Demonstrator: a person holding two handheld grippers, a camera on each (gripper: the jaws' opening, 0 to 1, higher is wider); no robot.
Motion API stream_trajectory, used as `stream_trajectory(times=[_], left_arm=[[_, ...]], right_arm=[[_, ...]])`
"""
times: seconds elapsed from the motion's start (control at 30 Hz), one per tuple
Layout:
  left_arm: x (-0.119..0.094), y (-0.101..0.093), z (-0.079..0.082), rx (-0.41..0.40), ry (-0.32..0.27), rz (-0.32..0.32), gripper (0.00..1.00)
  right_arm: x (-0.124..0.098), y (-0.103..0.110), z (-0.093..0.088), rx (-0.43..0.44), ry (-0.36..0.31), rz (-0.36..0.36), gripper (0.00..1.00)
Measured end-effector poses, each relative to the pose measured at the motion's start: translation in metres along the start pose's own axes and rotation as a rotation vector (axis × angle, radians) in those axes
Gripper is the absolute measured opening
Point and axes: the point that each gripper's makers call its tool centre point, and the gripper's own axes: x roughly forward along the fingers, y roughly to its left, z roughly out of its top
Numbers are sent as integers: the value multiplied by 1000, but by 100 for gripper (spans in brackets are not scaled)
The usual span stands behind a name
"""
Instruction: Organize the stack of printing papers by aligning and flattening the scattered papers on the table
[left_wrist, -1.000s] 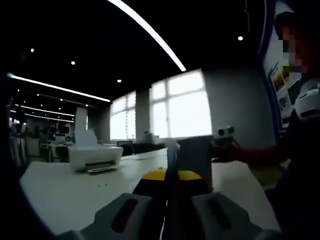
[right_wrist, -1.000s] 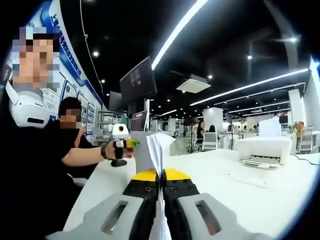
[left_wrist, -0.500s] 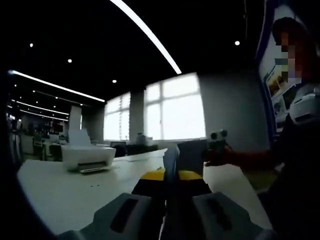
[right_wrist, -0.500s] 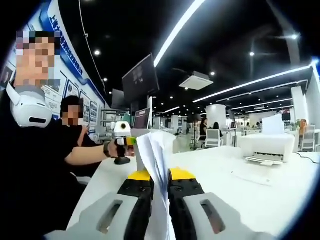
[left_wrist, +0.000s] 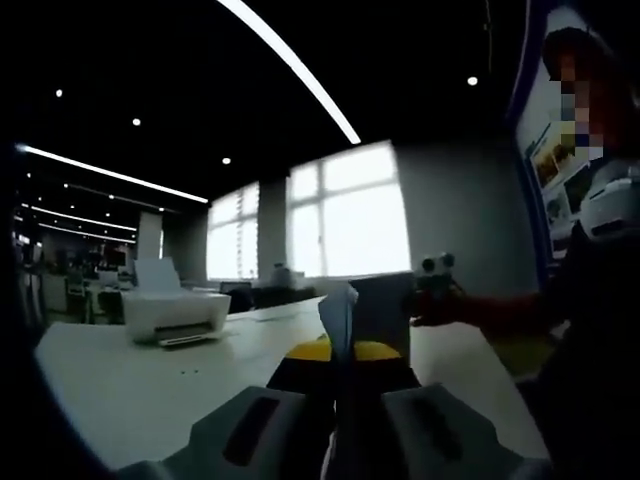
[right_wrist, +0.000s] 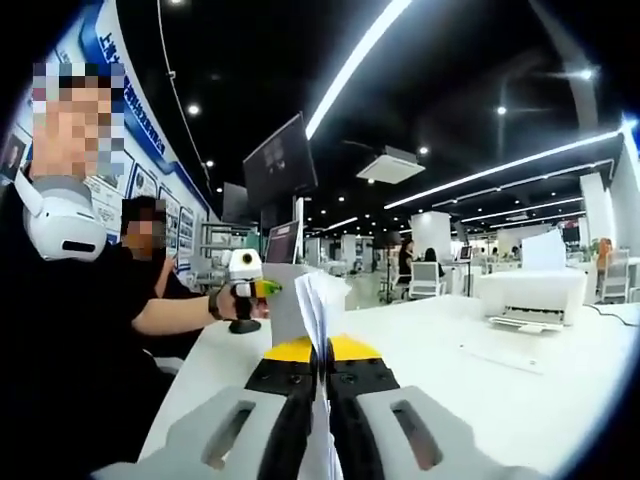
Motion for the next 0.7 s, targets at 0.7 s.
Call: stream_trajectory(times=[0.7], left_arm=[[2,-9,3,63,36,-1,6]], right_arm=[[-1,4,7,4,0,-19,0]])
